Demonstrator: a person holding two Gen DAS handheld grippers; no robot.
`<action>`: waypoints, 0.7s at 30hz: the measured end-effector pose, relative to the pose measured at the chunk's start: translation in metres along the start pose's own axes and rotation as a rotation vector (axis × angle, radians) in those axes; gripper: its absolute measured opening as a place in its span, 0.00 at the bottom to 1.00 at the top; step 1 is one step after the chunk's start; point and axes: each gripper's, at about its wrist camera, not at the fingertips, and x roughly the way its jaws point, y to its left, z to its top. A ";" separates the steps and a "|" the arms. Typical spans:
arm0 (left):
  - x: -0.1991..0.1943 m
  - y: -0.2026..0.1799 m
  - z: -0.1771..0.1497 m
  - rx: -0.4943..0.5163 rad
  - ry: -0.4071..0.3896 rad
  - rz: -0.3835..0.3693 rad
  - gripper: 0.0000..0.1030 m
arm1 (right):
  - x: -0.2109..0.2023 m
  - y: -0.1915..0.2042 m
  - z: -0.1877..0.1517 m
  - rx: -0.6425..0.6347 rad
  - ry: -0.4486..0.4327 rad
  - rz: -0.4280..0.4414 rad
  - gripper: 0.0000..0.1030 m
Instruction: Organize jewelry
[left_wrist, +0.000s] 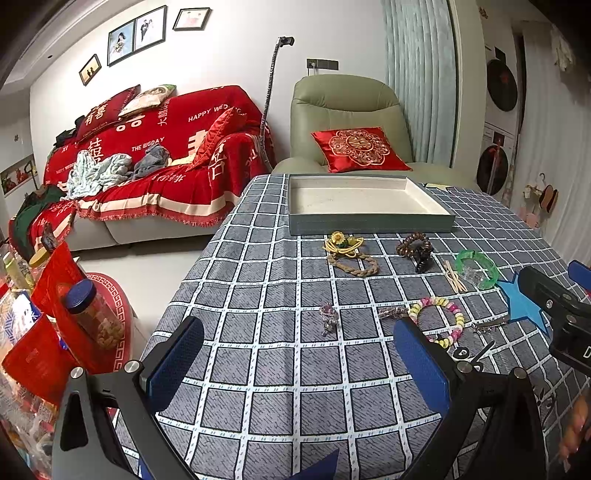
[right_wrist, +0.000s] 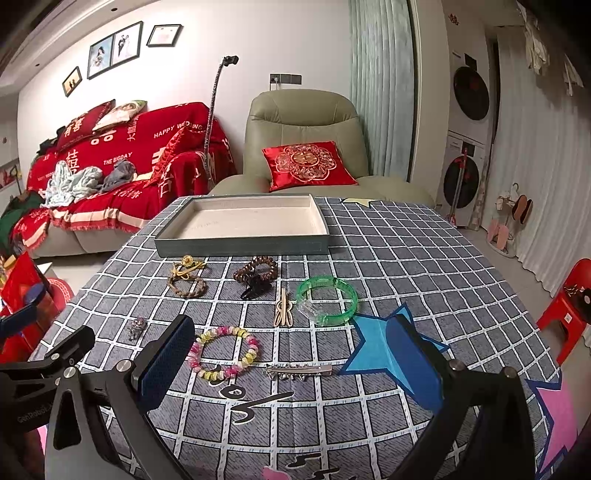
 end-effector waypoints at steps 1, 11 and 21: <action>0.000 0.000 0.000 0.000 0.000 -0.001 1.00 | 0.000 0.000 0.000 0.000 -0.001 0.000 1.00; 0.000 0.000 0.000 -0.001 0.000 -0.004 1.00 | -0.001 0.000 0.001 0.001 -0.002 0.001 1.00; -0.001 0.001 -0.001 -0.001 0.000 -0.004 1.00 | -0.002 -0.001 0.002 0.005 -0.003 0.000 1.00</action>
